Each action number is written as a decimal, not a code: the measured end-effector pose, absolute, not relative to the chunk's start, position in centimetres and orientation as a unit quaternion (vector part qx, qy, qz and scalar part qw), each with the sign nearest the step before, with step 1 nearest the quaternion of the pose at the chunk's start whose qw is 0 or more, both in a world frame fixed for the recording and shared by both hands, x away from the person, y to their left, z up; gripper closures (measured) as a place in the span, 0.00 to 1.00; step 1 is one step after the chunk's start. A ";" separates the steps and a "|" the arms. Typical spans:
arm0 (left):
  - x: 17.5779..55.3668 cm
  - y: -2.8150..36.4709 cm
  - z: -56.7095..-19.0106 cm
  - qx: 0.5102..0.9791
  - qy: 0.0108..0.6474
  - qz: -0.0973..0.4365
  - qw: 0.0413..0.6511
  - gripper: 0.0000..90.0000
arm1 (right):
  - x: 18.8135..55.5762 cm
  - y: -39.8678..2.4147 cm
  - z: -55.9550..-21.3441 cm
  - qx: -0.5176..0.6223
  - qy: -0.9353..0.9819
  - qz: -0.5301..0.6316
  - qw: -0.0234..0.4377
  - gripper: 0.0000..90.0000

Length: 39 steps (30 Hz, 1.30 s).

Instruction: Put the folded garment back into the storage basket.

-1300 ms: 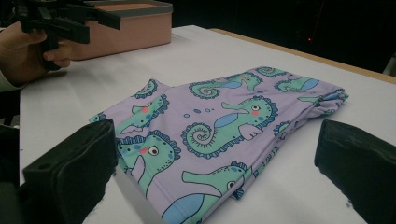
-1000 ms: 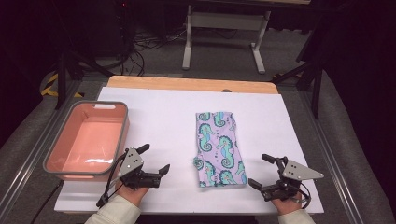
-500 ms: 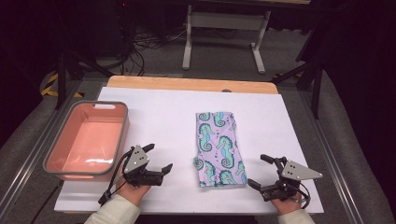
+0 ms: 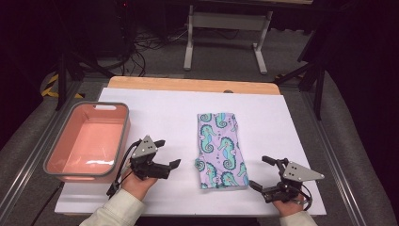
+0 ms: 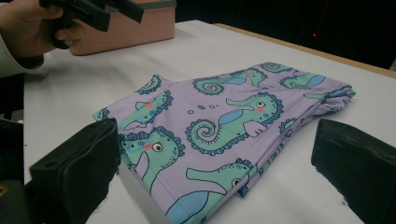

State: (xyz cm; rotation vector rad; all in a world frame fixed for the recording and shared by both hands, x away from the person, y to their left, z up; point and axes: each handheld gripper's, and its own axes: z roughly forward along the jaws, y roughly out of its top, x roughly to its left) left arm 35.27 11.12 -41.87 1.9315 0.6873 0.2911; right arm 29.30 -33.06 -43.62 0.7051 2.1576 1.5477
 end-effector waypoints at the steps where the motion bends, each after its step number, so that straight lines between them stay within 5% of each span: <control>1: 35.5 11.0 -41.7 0.803 0.288 0.118 0.509 0.12 | 29.3 -33.0 -43.6 0.252 0.770 0.552 0.195 0.02; 14: 37.6 9.7 -40.2 0.809 0.279 0.100 0.508 0.06 | 29.3 -33.1 -43.7 0.253 0.772 0.551 0.192 0.02; 39: 43.7 5.6 -38.4 0.829 0.280 0.089 0.476 0.10 | 29.4 -33.2 -43.7 0.252 0.771 0.554 0.186 0.02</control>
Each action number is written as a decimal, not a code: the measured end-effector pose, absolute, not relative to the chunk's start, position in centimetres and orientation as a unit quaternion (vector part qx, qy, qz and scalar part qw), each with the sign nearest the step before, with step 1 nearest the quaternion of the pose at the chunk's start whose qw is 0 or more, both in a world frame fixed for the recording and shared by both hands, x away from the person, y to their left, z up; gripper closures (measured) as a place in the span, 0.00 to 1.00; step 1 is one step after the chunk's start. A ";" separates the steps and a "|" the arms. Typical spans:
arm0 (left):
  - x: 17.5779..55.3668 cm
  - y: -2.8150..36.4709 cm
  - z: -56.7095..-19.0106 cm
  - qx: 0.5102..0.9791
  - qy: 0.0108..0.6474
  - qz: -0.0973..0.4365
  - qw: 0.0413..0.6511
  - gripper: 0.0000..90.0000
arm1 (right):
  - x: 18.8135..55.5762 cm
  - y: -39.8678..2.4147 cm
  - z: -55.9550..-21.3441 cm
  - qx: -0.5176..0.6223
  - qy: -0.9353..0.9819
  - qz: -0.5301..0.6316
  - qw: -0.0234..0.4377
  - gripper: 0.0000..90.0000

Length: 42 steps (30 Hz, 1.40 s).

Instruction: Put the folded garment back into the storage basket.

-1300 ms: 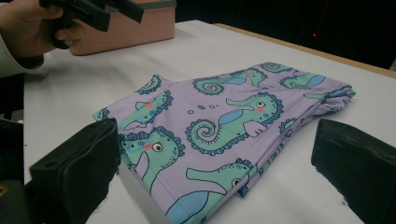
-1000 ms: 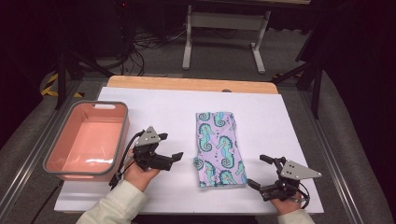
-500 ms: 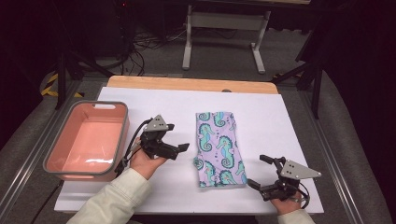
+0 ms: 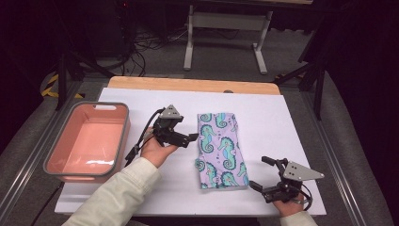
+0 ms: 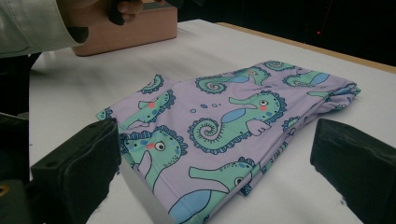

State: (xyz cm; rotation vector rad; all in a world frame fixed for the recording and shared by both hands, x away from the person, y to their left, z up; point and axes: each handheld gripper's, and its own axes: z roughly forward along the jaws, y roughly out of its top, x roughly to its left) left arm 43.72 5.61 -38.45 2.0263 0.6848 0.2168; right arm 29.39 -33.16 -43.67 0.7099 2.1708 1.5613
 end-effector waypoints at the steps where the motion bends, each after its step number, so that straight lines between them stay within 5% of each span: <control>1: 43.9 5.4 -38.5 0.826 0.282 0.089 0.479 0.10 | 29.4 -33.2 -43.7 0.252 0.771 0.554 0.186 0.02; 42: 52.1 -1.3 -41.1 0.830 0.350 0.106 0.422 0.11 | 29.5 -33.2 -43.8 0.248 0.772 0.559 0.175 0.03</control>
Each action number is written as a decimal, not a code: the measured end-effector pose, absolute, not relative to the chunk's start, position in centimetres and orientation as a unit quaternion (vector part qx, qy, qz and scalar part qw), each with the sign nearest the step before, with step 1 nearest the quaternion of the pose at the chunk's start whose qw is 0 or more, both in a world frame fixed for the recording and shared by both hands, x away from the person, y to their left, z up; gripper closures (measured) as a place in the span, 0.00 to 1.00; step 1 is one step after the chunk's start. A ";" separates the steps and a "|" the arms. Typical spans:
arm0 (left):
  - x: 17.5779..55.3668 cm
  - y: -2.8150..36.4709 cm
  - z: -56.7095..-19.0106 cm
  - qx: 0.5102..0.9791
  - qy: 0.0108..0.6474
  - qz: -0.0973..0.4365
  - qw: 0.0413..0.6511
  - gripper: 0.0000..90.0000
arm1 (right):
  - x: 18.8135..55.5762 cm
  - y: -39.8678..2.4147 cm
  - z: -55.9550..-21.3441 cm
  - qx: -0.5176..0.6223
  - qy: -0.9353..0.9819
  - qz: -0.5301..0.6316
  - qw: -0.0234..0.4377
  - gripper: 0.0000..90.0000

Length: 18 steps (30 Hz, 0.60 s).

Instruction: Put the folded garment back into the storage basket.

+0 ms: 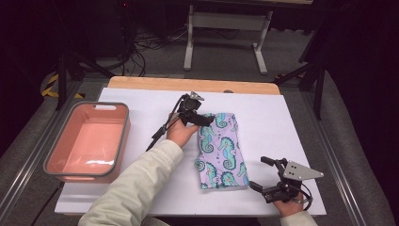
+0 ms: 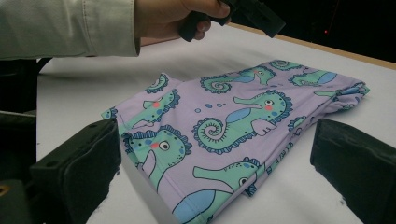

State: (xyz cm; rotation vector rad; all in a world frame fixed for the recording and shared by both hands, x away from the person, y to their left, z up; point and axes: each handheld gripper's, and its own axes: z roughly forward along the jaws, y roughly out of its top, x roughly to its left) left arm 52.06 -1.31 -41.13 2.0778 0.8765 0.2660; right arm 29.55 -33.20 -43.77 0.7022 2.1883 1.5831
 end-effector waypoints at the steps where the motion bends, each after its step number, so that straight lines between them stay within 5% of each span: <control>1: 52.3 -1.4 -41.3 0.831 0.352 0.106 0.417 0.11 | 29.5 -33.2 -43.8 0.248 0.772 0.559 0.175 0.03; 18: 54.6 -2.0 -44.0 0.837 0.399 0.089 0.363 0.11 | 29.6 -33.3 -43.8 0.247 0.769 0.563 0.173 0.02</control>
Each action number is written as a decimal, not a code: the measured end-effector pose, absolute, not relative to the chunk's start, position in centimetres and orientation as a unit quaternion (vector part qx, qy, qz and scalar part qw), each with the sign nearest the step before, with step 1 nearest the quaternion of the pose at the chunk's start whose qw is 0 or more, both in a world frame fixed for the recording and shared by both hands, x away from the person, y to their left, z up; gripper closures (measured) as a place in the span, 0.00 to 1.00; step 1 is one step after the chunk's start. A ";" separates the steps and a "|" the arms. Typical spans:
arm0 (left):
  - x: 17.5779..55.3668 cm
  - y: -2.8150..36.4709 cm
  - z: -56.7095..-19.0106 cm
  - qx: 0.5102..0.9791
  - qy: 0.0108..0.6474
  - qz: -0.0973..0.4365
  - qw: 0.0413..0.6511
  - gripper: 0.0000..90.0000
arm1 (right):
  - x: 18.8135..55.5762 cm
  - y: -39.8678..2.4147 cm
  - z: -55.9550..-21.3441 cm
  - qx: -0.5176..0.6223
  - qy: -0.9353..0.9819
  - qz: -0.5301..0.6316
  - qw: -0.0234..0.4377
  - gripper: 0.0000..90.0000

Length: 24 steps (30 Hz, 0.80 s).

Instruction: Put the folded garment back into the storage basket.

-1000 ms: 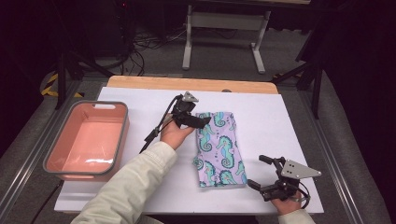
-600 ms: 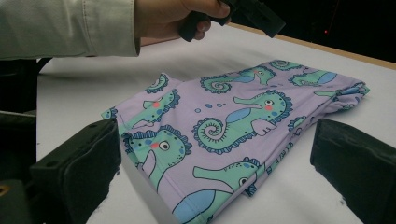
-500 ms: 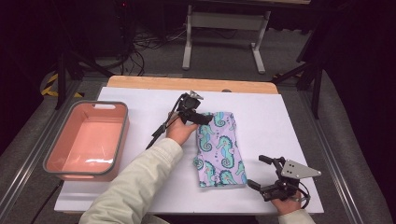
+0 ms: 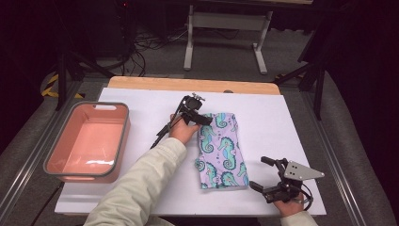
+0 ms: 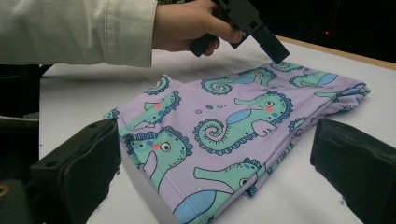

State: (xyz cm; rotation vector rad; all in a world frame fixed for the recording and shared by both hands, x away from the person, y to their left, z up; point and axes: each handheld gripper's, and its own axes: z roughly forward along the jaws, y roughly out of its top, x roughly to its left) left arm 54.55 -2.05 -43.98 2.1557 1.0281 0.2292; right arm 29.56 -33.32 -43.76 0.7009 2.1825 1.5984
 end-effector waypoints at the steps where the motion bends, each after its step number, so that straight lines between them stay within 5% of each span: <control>1: 54.6 -2.0 -44.1 0.838 0.401 0.087 0.360 0.11 | 29.6 -33.3 -43.8 0.247 0.769 0.563 0.173 0.03; 24: 54.4 -3.5 -45.4 0.855 0.391 0.118 0.321 0.14 | 29.6 -33.3 -43.8 0.248 0.771 0.561 0.172 0.03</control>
